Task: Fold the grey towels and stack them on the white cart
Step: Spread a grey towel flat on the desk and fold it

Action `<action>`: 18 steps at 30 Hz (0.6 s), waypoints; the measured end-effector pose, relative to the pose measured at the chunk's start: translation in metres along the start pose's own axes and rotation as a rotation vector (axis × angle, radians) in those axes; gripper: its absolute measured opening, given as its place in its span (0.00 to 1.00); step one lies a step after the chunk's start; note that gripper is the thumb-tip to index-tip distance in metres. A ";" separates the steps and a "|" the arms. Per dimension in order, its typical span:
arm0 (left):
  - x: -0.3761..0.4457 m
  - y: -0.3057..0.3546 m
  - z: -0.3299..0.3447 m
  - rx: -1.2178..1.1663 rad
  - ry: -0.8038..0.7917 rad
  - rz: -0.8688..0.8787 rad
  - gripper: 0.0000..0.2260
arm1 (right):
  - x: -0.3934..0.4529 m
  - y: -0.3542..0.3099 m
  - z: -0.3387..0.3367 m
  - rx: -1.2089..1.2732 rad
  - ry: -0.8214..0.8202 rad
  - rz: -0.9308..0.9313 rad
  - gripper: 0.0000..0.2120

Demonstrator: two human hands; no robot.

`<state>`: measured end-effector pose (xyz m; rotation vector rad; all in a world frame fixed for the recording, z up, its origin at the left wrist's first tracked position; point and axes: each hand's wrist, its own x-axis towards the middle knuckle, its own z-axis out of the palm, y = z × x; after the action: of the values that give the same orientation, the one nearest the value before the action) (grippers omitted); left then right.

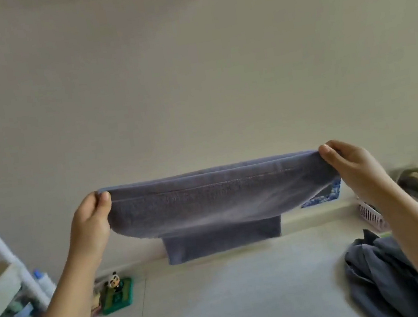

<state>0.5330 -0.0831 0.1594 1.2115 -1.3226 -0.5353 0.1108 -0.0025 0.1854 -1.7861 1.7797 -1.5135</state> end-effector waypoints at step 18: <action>-0.222 -0.208 -0.006 0.343 -0.281 -0.663 0.12 | -0.202 0.173 0.104 -0.183 -0.531 0.742 0.20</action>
<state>0.5505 0.0381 -0.1192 1.9343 -1.2585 -1.0045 0.1303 0.0697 -0.0903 -1.1905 1.9817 -0.5476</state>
